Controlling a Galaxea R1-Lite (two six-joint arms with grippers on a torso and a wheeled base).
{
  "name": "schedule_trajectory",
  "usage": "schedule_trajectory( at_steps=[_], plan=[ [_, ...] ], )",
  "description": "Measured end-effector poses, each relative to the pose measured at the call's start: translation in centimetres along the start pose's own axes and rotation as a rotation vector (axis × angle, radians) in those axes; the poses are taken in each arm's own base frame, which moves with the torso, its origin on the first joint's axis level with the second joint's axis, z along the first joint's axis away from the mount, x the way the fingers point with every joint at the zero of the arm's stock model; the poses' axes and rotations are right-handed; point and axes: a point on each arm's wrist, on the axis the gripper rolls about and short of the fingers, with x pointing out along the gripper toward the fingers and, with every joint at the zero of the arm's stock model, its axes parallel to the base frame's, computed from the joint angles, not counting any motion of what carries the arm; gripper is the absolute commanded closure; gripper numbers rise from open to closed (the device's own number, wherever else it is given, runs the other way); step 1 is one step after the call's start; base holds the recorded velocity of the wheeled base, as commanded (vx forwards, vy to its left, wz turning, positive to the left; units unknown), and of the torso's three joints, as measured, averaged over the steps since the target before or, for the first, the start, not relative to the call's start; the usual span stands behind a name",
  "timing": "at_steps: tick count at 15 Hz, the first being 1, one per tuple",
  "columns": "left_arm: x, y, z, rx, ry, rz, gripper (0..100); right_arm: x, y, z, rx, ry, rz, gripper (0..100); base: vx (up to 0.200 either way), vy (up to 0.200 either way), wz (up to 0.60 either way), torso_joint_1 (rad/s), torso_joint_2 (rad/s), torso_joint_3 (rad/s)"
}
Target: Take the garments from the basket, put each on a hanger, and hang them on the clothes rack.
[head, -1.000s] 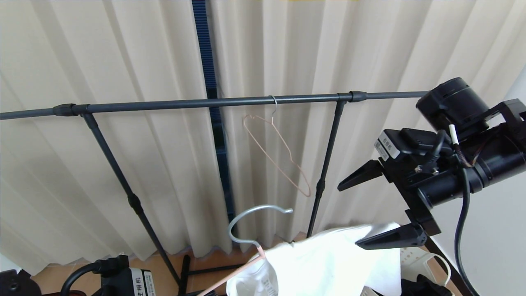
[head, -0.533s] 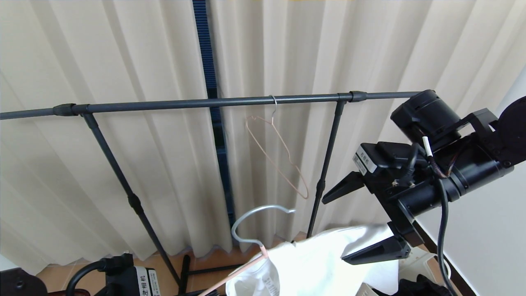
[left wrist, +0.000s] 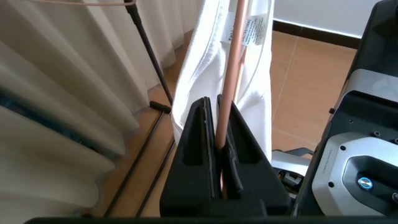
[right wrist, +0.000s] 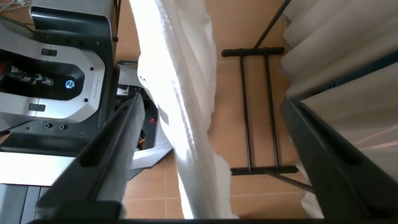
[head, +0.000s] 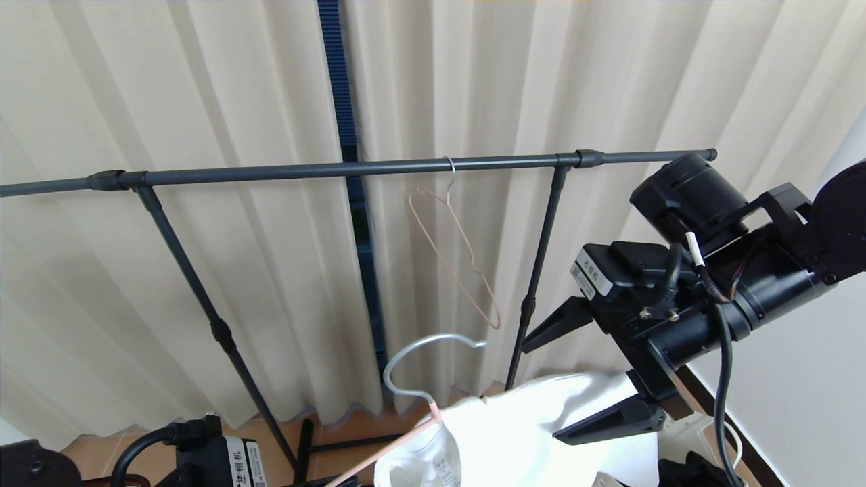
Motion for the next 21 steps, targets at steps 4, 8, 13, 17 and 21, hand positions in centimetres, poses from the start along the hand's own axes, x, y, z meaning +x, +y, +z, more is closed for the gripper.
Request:
schedule_trajectory(
  at_steps=[4, 8, 13, 17, 21],
  plan=[
    [0.0, 0.0, 0.0, -0.001, 0.0, 0.002, 100, 0.2, 0.4, 0.3, -0.01, 0.001, 0.015, 100, 0.0, 0.0, 0.0, 0.0, 0.0, 0.0],
    [0.0, 0.0, 0.0, -0.003, 0.0, 0.002, 100, -0.2, 0.7, 0.5, -0.02, -0.008, 0.003, 100, 0.0, 0.0, 0.0, 0.0, 0.0, 0.0],
    [0.1, 0.0, 0.0, -0.005, 0.002, 0.002, 0, -0.7, 1.3, 0.5, -0.027, -0.014, -0.006, 100, 0.0, 0.0, 0.0, 0.0, 0.0, 0.0],
    [-0.1, 0.2, 0.3, -0.008, -0.021, 0.015, 0, -1.4, 1.7, 0.0, -0.013, -0.011, -0.027, 100, 0.0, 0.0, 0.0, 0.0, 0.0, 0.0],
    [-1.0, 1.7, 1.2, -0.042, -0.08, 0.11, 0, -3.0, 1.6, -0.5, 0.003, -0.02, -0.089, 100, 0.0, 0.0, 0.0, 0.0, 0.0, 0.0]
  ],
)
